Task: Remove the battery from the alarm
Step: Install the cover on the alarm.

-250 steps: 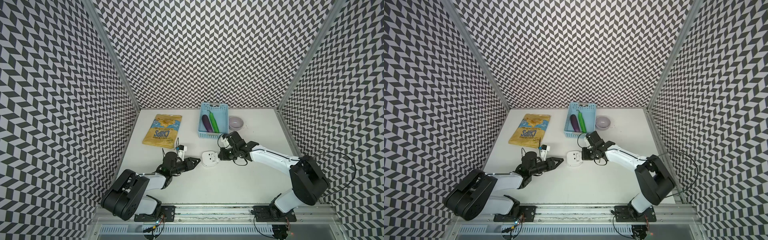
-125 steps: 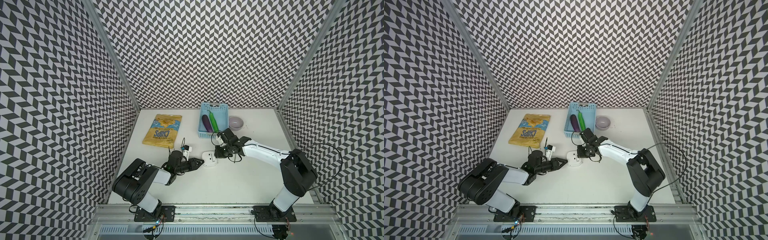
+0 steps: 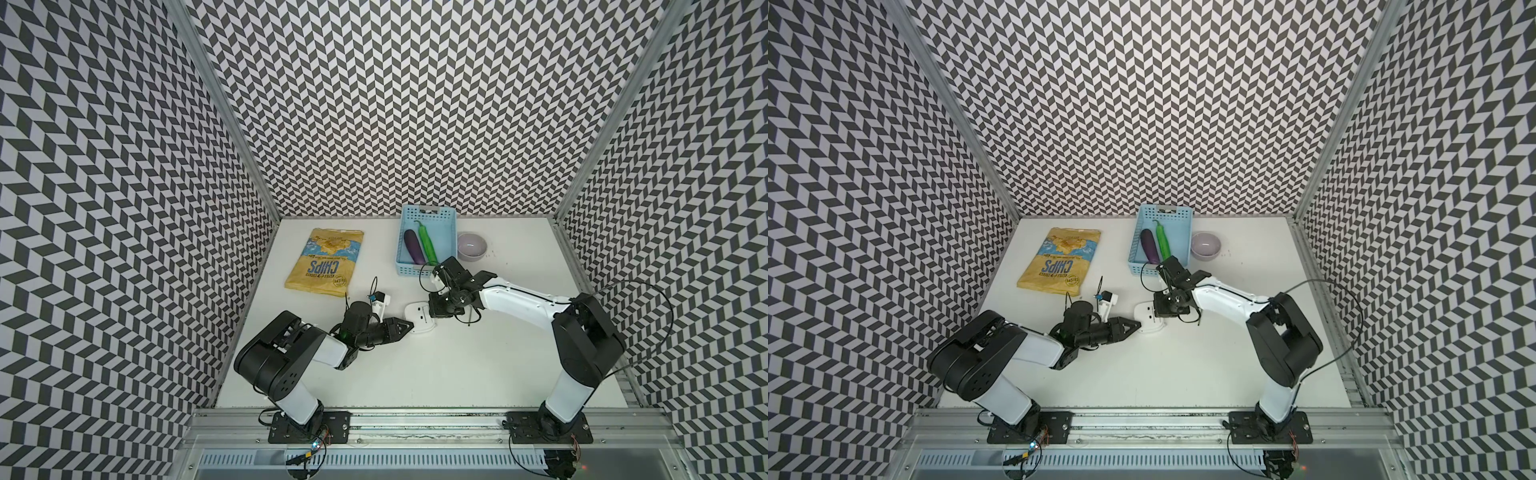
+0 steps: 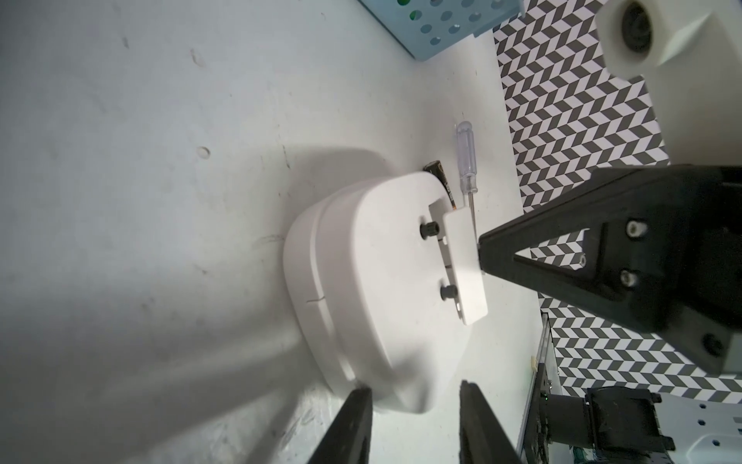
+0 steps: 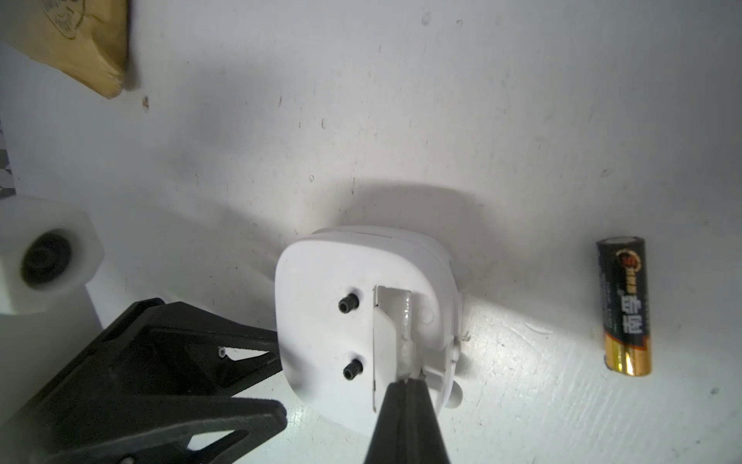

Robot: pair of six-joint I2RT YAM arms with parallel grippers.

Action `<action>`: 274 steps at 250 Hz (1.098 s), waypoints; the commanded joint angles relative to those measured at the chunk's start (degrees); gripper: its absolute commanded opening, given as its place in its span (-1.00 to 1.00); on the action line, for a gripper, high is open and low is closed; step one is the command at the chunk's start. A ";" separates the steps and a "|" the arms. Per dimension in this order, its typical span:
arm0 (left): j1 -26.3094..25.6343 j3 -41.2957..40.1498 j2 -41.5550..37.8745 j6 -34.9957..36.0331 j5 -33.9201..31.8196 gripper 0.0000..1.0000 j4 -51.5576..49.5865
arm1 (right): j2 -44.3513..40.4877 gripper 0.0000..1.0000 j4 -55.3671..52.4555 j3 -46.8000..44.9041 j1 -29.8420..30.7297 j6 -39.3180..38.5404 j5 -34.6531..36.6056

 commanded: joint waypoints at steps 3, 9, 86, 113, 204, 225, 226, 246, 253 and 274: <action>-0.72 1.30 0.73 -0.13 -0.47 -0.27 1.85 | 1.17 -1.00 -0.21 2.08 0.31 -0.69 0.09; -0.79 1.28 0.73 -0.13 -0.43 -0.27 1.86 | 1.33 -1.00 -0.47 2.39 0.38 -0.84 0.28; -0.89 1.43 1.63 -0.28 -0.61 -0.27 2.21 | 3.33 -1.00 -1.76 4.39 0.35 -2.10 0.47; -0.90 1.43 1.60 -0.30 -0.56 -0.27 2.23 | 3.64 -1.00 -1.79 4.60 0.39 -2.19 0.22; -0.90 1.43 1.87 -0.30 -0.45 -0.28 2.23 | 3.61 -1.00 -3.49 5.77 -0.23 -2.89 1.05; -0.90 1.36 1.69 -0.30 -0.53 -0.27 2.13 | 2.65 -1.00 -3.75 5.45 -0.54 -2.98 1.04; -0.90 1.39 1.69 -0.30 -0.56 -0.27 2.12 | 2.62 -1.00 -3.76 5.45 -0.52 -2.98 1.02; -0.90 1.34 1.43 -0.39 -0.74 -0.27 2.12 | 2.04 -1.00 -3.76 5.43 -0.51 -2.98 0.93; -0.92 1.34 1.30 -0.39 -0.71 -0.26 2.12 | 1.97 -1.00 -3.68 5.44 -0.55 -3.05 0.83; -0.90 1.38 1.10 -0.39 -0.77 -0.20 1.94 | 2.23 -1.00 -3.41 5.48 -0.57 -3.07 0.21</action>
